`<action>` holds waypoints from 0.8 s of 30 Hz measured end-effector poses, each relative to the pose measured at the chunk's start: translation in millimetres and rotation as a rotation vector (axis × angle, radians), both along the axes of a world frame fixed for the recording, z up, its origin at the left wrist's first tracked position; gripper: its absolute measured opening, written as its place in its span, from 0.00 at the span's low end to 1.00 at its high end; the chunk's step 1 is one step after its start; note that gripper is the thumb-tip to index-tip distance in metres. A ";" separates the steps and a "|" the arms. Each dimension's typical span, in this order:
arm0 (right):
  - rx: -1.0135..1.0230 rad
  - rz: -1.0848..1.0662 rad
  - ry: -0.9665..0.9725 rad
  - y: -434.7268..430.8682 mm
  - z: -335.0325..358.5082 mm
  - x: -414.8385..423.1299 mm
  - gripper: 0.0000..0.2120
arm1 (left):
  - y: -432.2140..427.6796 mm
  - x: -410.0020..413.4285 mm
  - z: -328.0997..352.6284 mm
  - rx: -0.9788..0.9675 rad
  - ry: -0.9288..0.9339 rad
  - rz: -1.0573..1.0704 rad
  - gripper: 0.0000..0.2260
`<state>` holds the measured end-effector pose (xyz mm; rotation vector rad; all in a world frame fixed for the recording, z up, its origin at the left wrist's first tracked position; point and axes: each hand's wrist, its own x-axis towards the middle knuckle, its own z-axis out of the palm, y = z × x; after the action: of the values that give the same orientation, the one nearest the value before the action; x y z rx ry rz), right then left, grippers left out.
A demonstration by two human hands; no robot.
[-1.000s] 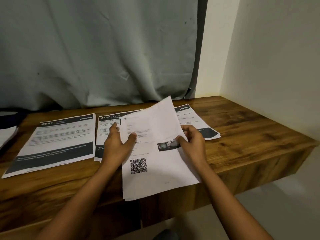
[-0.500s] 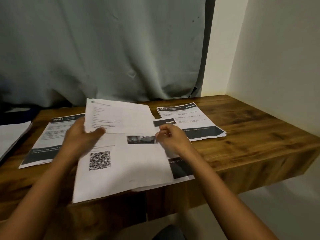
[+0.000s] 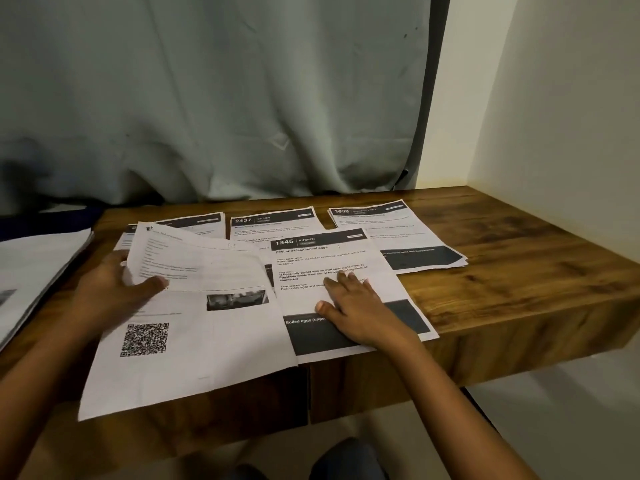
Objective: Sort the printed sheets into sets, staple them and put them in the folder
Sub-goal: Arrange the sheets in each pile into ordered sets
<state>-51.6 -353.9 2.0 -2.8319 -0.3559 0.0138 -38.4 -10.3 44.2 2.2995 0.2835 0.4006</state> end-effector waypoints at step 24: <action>0.083 0.309 0.131 -36.9 19.1 -46.5 0.31 | -47.9 -71.6 -43.1 0.752 0.204 -0.745 0.39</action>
<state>-98.1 -390.8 21.1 -2.6489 -0.7406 0.2413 -110.0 -58.1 1.1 2.9415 -0.7406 -0.1503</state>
